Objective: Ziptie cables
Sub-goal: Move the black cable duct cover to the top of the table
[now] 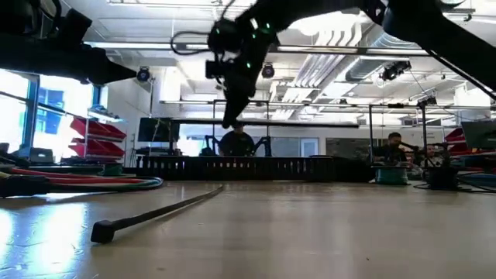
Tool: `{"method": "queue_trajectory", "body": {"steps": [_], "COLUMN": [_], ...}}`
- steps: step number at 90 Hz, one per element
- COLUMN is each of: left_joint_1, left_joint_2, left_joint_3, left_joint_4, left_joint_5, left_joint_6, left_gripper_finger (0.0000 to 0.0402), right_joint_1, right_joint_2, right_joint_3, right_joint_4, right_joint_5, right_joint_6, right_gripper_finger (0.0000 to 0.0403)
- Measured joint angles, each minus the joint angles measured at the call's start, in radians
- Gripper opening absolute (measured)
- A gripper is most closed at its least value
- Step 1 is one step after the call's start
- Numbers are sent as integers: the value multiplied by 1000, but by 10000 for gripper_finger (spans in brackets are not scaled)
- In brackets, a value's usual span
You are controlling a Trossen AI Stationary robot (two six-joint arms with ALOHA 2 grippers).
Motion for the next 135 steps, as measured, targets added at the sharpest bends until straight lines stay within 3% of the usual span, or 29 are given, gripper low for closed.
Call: {"method": "queue_trajectory", "body": {"steps": [37,57,90,125,135], "left_joint_1": [0,0,0,0,0], "left_joint_2": [0,0,0,0,0], "left_joint_3": [0,0,0,0,0], "left_joint_4": [-10,-20,-23,-24,-26], "left_joint_5": [0,0,0,0,0], "left_joint_6": [0,0,0,0,0], "left_gripper_finger": [0,0,0,0,0], "right_joint_1": [-94,-117,-114,-86,-82], "right_joint_2": [0,0,-10,-8,-8], "right_joint_3": [-176,-173,25,-137,-153], "right_joint_4": [28,-24,-80,-26,-28], "right_joint_5": [-150,-226,-191,-231,-186], "right_joint_6": [-10,4,43,27,124], "right_gripper_finger": [223,225,227,227,227]}}
